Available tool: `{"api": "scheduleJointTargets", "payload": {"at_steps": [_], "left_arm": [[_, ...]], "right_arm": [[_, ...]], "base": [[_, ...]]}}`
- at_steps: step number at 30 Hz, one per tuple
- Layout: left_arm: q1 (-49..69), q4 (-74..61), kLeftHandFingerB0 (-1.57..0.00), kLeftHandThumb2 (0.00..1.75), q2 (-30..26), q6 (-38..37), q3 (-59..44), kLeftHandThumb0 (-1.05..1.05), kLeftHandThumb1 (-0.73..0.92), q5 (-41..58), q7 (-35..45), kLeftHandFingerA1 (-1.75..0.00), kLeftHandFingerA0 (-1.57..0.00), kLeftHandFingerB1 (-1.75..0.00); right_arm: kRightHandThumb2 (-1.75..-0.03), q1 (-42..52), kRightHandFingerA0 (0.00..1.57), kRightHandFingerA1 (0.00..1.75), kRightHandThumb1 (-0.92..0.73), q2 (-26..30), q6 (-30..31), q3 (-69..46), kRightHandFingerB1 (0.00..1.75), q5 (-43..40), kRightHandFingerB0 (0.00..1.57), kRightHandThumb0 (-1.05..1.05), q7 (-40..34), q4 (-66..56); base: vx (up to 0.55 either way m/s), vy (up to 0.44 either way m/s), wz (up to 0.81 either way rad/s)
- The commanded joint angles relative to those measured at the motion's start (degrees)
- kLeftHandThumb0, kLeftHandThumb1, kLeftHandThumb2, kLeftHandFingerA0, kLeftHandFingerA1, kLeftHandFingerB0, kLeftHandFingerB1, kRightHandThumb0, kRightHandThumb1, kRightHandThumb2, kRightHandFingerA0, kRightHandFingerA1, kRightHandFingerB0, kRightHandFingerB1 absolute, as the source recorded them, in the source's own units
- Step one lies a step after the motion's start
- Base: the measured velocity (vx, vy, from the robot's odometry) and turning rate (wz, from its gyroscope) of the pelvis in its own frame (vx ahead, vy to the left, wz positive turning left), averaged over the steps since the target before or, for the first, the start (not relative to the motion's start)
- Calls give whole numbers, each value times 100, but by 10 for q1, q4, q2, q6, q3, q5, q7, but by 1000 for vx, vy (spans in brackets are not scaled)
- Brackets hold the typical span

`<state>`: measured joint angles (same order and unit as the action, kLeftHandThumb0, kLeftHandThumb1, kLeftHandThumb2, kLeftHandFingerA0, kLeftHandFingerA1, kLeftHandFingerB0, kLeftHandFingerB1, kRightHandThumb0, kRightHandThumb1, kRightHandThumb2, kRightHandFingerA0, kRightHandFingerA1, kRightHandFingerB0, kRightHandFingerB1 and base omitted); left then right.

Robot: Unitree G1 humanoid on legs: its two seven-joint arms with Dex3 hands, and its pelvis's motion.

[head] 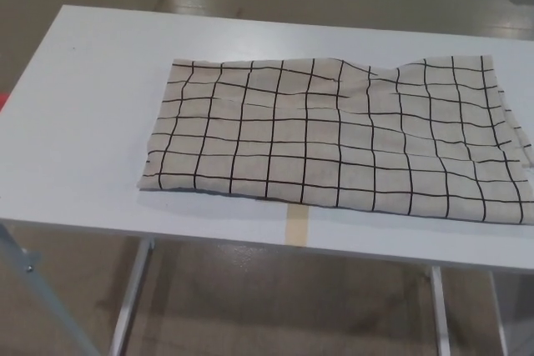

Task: Use the left hand to fold a white towel with checkered patterns in half.

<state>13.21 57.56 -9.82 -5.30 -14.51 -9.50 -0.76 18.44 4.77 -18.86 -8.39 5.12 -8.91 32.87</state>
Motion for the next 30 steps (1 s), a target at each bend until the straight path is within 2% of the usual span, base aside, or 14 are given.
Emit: {"api": "scheduleJointTargets", "payload": {"at_steps": [1,10,13,14,16,20,21,23,24,25,26,29,30], "left_arm": [[-157,-21,0,85,-82,-131,-83,-82,48,92,-28,-3,0,0],[-148,-40,0,81,-97,-136,-73,-77,45,71,-3,0,0,0],[-105,-131,0,63,-84,-161,-63,-55,36,73,32,0,0,0],[-83,-167,0,63,-78,-184,-56,-55,36,71,42,0,0,0],[-63,-216,0,60,-77,-204,-46,-42,39,62,49,0,0,0],[-45,-273,0,59,-79,-200,-41,-39,38,57,59,0,0,0],[-33,-343,0,53,-82,-188,-40,-33,44,70,81,0,0,0],[-29,-387,0,58,-83,-179,-41,-39,42,79,89,0,0,0],[-40,-400,0,57,-89,-179,-42,-55,44,76,84,0,0,0],[-48,-397,0,57,-93,-180,-42,-55,44,73,81,0,0,0],[-63,-372,0,55,-103,-183,-48,-70,42,69,76,0,0,0],[-66,-318,0,59,-112,-154,-74,-71,42,90,84,0,0,0],[-67,-304,0,59,-113,-142,-79,-69,43,96,88,0,0,0]], "right_arm": [[-71,7,17,36,-66,-24,-91,-30,35,-55,17,-44,7,4],[-72,31,17,36,-66,-32,-74,-31,35,-64,16,-45,30,-19],[-72,32,16,36,-66,-33,-84,-24,35,-49,16,-45,23,-19],[-72,33,16,36,-66,-31,-92,-21,35,-45,16,-45,23,-15],[-71,29,16,36,-65,-28,-103,-18,35,-38,15,-45,22,-10],[-70,29,15,35,-65,-27,-113,-15,35,-33,15,-45,21,-5],[-70,27,15,35,-64,-28,-120,-14,34,-34,15,-45,22,-4],[-69,27,15,35,-64,-28,-126,-12,34,-32,15,-45,22,-3],[-69,22,15,35,-63,-26,-129,-8,34,-30,14,-45,25,-2],[-69,18,15,35,-63,-25,-130,-7,34,-30,14,-45,28,-1],[-70,2,14,35,-63,-25,-129,-2,34,-28,14,-46,30,7],[-70,-31,13,35,-62,-32,-128,12,34,-28,13,-45,40,34],[-61,-39,18,31,-68,-33,-130,15,28,-27,13,-41,40,43]], "base": [[0,0,0],[0,0,0],[0,0,0],[0,0,0],[0,0,0],[-5,-6,5],[0,0,0],[0,0,0],[0,0,0],[0,0,0],[0,0,0],[0,0,0],[0,0,0]]}}
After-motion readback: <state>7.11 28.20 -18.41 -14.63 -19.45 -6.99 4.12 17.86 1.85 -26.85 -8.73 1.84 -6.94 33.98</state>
